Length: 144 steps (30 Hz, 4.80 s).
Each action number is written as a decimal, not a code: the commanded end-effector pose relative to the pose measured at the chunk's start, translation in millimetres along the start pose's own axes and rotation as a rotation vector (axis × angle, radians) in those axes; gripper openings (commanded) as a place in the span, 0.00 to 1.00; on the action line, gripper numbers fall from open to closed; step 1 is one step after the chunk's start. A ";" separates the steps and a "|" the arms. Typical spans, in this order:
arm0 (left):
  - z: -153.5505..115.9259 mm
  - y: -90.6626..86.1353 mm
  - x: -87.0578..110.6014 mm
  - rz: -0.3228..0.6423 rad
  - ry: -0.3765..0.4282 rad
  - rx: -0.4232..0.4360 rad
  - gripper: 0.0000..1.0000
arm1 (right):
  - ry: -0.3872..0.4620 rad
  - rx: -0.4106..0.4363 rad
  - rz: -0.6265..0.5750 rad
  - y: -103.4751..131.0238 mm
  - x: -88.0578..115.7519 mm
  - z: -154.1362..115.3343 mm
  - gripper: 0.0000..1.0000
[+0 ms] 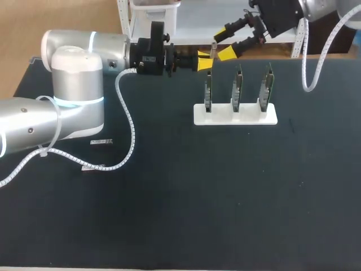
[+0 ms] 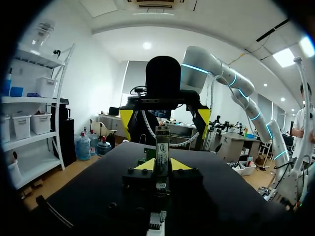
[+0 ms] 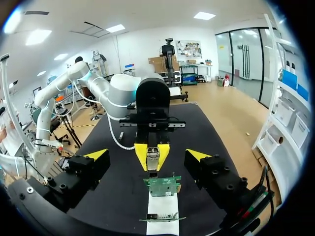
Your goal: Pick up the optical module with the left hand, and insert it into the network port with the right hand.
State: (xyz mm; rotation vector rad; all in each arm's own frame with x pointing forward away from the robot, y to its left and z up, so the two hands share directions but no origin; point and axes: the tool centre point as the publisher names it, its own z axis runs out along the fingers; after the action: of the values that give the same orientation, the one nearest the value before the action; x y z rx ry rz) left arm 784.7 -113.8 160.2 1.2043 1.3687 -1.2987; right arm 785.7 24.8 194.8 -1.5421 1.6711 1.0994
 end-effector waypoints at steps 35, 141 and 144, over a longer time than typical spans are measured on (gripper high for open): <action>0.7 -0.5 0.5 0.001 -0.001 -0.004 0.00 | 0.022 -0.027 0.008 -3.3 -6.1 12.4 1.00; -34.5 8.4 63.3 0.092 0.588 -0.005 1.00 | -0.007 0.024 0.027 6.1 7.3 0.9 0.00; -35.1 10.3 65.0 0.091 0.595 -0.005 1.00 | -0.003 0.023 0.027 5.9 7.8 1.2 0.00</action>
State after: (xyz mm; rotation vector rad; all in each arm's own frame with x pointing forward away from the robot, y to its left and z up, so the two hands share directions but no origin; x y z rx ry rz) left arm 779.7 -71.7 97.1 1.7022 1.6910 -0.8937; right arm 779.1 21.6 188.9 -1.5078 1.7008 1.0945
